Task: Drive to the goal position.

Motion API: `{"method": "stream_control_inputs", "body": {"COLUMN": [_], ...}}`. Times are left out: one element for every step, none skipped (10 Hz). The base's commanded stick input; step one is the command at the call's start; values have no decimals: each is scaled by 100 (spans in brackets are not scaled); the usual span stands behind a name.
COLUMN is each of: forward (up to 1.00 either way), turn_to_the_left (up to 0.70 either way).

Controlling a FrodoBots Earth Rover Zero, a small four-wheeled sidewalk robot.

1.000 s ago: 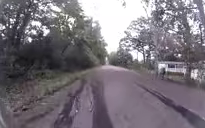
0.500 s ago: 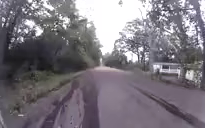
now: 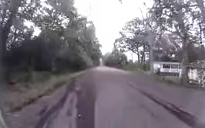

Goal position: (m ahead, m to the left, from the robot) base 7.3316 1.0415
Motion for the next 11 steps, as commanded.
{"method": "stream_control_inputs", "body": {"forward": [70,70,70,70,70,70,70,70,70,70,70], "turn_to_the_left": [0,0,0,0,0,0,0,0,0,0,0]}}
